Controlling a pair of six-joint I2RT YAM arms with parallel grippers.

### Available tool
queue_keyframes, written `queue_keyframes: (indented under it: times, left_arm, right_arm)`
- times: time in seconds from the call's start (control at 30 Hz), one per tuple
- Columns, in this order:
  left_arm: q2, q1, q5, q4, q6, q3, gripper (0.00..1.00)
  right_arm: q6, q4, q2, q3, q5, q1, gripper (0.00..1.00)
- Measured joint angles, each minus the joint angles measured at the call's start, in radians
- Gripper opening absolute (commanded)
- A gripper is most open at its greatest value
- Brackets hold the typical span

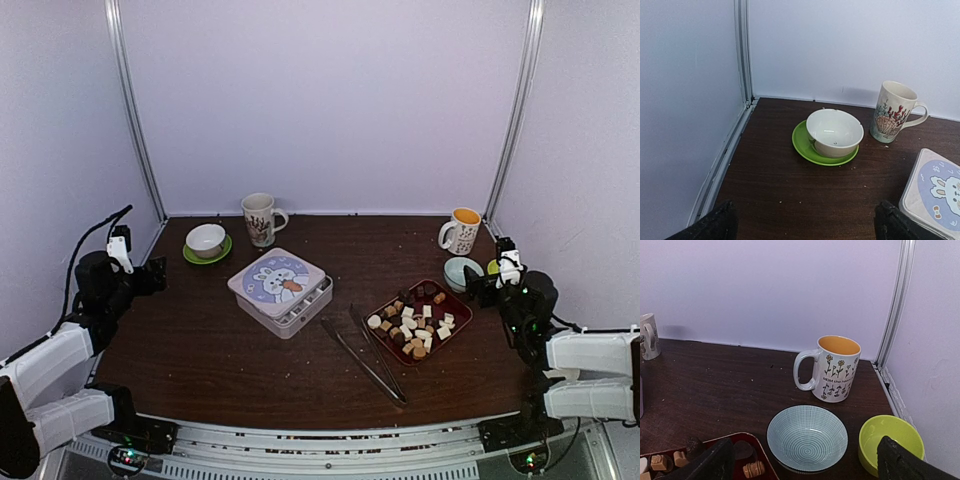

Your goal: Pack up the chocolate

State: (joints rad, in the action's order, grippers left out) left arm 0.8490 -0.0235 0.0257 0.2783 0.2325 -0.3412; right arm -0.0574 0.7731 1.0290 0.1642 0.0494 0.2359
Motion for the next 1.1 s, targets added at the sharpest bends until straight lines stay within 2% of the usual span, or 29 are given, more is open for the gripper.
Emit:
queue_keyframes:
  times: [0.37,0.63,0.9,1.1]
  left_arm:
    - [0.005,0.0,0.012,0.0,0.001,0.0,0.98]
    - [0.005,0.0,0.019,-0.001,0.001,0.0,0.98]
    - [0.004,0.0,0.047,-0.007,0.02,0.0,0.98]
    - [-0.019,0.0,0.031,-0.032,0.132,0.001,0.98]
  right_arm:
    - [0.025,-0.03,0.029,0.04,0.081,0.0,1.0]
    - [0.018,-0.099,-0.013,0.05,0.074,0.0,1.0]
    - [0.021,-0.349,-0.165,0.228,0.051,0.043,1.0]
    - [0.168,-0.61,-0.2,0.397,0.045,0.051,1.0]
